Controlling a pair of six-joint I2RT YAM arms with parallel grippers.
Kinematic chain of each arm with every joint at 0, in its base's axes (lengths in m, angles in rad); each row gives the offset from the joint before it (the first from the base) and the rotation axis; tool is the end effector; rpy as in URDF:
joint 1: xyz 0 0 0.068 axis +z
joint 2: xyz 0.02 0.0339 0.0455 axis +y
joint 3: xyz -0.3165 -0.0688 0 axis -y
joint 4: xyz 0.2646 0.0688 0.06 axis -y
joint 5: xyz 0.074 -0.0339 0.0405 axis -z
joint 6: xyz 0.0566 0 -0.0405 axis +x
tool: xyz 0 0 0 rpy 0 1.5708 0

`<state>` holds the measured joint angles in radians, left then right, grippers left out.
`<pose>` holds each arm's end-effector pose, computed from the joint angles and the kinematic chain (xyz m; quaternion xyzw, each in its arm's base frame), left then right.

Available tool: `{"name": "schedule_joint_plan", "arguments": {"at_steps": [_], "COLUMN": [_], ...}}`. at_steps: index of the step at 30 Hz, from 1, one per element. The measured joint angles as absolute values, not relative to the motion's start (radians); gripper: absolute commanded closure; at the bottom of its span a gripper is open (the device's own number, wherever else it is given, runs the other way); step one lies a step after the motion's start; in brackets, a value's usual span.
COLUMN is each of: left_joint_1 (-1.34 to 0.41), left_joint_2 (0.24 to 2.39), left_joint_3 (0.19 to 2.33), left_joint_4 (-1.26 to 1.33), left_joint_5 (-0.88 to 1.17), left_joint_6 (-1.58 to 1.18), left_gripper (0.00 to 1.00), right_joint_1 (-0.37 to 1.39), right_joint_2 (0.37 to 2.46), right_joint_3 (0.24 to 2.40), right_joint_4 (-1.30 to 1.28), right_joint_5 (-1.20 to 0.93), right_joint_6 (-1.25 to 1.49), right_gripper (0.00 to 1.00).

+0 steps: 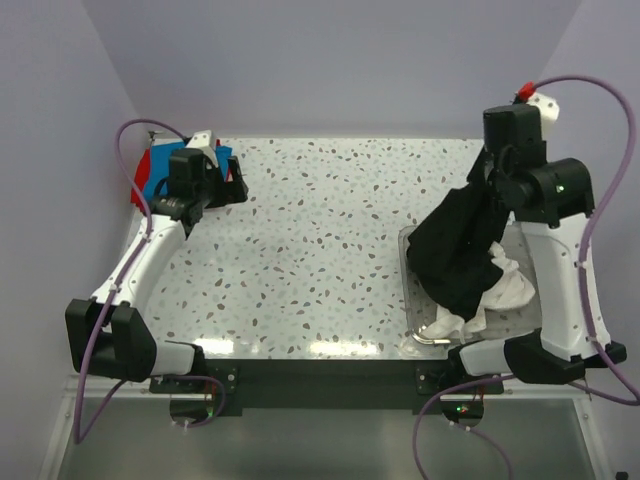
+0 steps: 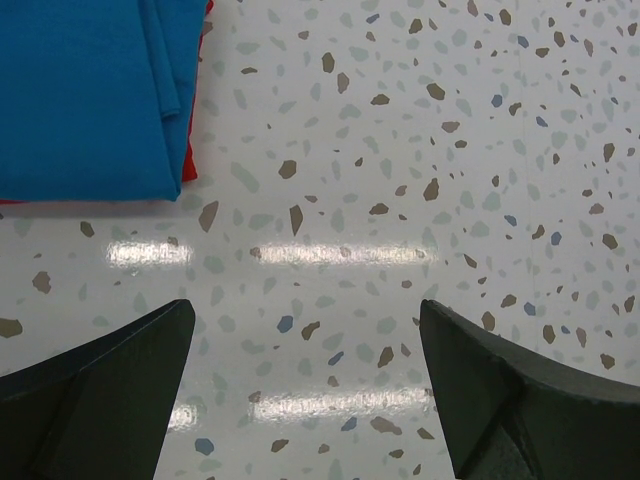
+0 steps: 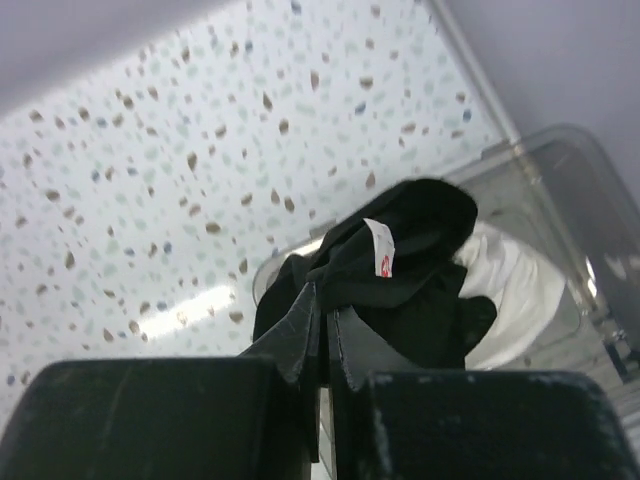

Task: Fold and stack the t-shirts
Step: Grab the tshirt from the pile, then move the tshirt to the center of the board

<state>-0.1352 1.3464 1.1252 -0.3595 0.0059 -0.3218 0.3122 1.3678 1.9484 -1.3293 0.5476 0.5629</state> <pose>0.3270 -0.0448 0.3509 -0.0806 0.8762 -0.1101 0.4621 0.2319 0.0439 0.5355 0.2175 0.8621 -0.0615 0.4535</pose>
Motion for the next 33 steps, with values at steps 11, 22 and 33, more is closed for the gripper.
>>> {"name": "schedule_joint_plan", "arguments": {"at_steps": [11, 22, 33], "left_joint_1": [-0.135, -0.135, -0.135], "left_joint_2": [1.36, 1.364, 1.385], "left_joint_3": [1.126, 1.132, 1.143], "left_joint_4": [-0.351, -0.338, -0.313], "left_joint_5": [0.025, 0.047, 0.074], "left_joint_6": [-0.321, -0.317, -0.312], "left_gripper": [0.0, 0.0, 0.0], "right_joint_1": [0.312, 0.312, 0.361], "right_joint_2": [1.339, 1.612, 1.864], "right_joint_3": [2.225, 2.455, 2.587], "right_joint_4": [-1.163, -0.772, -0.267], "right_joint_5": [0.617, 0.265, -0.001], "right_joint_6": [0.295, 0.235, 0.544], "right_gripper": [1.0, 1.0, 1.0]}}
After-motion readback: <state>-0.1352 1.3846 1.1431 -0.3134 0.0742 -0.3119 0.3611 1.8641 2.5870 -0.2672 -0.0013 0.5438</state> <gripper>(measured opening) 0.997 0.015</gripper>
